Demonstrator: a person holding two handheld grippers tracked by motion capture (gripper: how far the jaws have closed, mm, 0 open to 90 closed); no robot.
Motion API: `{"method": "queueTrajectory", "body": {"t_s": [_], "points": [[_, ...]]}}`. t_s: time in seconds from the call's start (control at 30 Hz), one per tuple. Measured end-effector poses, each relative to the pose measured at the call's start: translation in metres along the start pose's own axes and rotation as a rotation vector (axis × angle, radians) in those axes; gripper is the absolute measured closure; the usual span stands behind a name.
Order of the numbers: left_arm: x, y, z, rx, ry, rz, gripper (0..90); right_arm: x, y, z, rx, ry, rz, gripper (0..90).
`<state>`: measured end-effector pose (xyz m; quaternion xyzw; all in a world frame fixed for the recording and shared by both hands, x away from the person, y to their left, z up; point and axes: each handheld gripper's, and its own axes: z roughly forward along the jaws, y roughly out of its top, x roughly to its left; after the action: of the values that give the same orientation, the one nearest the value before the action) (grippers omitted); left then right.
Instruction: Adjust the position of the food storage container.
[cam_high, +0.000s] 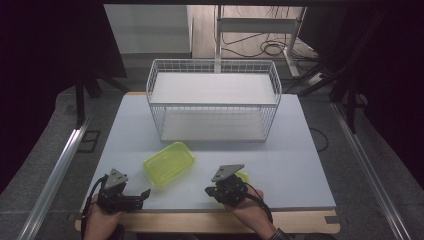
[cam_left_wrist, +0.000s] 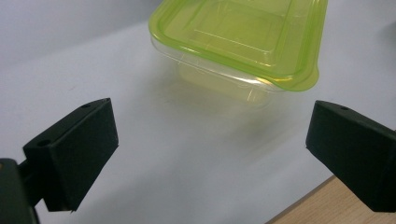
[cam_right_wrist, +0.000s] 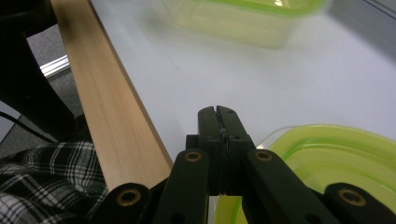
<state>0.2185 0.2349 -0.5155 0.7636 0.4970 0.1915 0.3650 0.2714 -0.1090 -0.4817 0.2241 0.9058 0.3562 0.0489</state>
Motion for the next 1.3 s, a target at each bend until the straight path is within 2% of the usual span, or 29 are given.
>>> {"method": "queueTrajectory", "body": {"t_s": [0.27,0.47,0.63,0.83,0.93,1.2,1.3], "points": [[-0.002,-0.001,0.005,0.029,0.002,0.014,2.1,-0.031,-0.027,-0.031,-0.013,-0.076,0.091,88.6],[-0.002,-0.002,0.006,0.019,0.008,0.01,3.0,-0.054,-0.043,-0.053,-0.035,-0.141,0.154,87.9],[-0.001,-0.004,0.007,0.002,0.028,0.03,4.2,-0.073,-0.055,-0.067,-0.054,-0.187,0.206,87.9],[0.0,-0.005,0.008,-0.011,0.004,0.06,7.3,-0.094,-0.065,-0.077,-0.083,-0.223,0.262,88.0],[0.001,-0.005,0.009,-0.001,-0.006,0.041,8.5,-0.104,-0.069,-0.081,-0.094,-0.24,0.283,88.0],[0.0,-0.003,0.01,0.043,0.01,0.022,8.8,-0.128,-0.075,-0.09,-0.104,-0.305,0.33,88.2],[0.001,-0.002,0.01,0.06,0.027,0.018,7.2,-0.128,-0.076,-0.09,-0.106,-0.312,0.335,88.2]]}}
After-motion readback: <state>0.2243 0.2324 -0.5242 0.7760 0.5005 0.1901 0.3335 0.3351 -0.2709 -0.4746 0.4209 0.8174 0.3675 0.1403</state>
